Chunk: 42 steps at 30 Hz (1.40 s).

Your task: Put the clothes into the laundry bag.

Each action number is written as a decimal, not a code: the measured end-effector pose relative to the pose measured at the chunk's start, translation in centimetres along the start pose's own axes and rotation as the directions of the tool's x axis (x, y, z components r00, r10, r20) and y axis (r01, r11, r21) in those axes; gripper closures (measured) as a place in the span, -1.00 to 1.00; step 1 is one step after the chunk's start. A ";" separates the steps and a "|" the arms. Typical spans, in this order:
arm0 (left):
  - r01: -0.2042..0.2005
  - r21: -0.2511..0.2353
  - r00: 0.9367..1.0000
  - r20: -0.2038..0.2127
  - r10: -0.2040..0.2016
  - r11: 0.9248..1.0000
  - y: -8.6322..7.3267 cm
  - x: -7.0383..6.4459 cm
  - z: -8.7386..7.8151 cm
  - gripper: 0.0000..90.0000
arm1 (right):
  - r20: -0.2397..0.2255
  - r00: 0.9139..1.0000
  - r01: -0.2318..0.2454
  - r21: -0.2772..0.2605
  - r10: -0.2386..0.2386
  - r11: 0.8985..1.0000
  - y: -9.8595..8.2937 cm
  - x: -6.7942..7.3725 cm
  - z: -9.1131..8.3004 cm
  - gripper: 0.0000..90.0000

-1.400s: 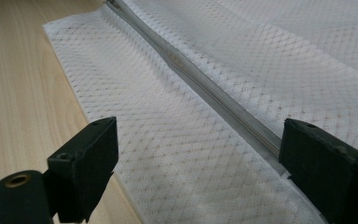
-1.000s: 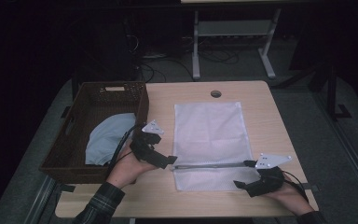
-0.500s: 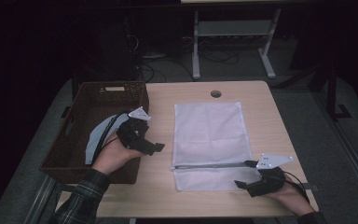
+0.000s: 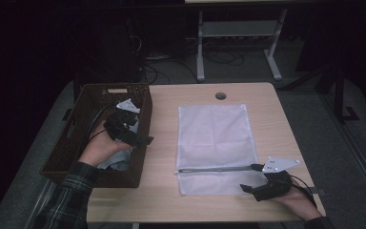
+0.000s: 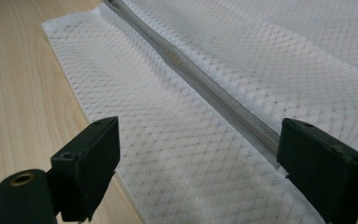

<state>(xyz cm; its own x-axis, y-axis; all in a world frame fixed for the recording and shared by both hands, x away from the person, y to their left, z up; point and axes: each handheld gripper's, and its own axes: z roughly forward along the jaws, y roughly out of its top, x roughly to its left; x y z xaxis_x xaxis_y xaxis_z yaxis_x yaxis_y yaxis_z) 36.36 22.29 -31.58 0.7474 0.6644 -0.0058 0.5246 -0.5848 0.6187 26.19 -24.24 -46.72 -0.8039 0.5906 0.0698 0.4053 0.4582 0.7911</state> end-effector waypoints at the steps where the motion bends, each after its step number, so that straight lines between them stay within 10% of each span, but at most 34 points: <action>1: 0.006 0.005 1.000 -0.009 -0.005 1.000 -0.2 0.4 -0.1 -0.88 | 0.000 1.000 -0.001 0.001 0.001 1.000 0.0 0.0 0.0 -0.72; 27: 0.139 0.100 0.981 -0.146 -0.124 0.985 -5.1 8.6 2.4 -0.88 | 0.004 1.000 -0.014 0.011 0.014 1.000 -0.3 -0.2 0.2 -0.72; 42: 0.201 0.237 0.970 -0.181 -0.160 0.951 -7.8 11.3 6.2 -0.94 | 0.007 1.000 -0.017 0.018 0.017 1.000 -0.5 -0.4 0.2 -0.72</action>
<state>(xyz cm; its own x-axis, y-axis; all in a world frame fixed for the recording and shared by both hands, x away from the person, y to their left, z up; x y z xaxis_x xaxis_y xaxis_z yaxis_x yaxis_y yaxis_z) 43.21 31.53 -41.34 0.5676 0.8224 0.0382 0.7452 -0.5330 0.4007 26.41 -24.52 -47.27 -0.7936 0.6032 0.0789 0.4268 0.4596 0.7789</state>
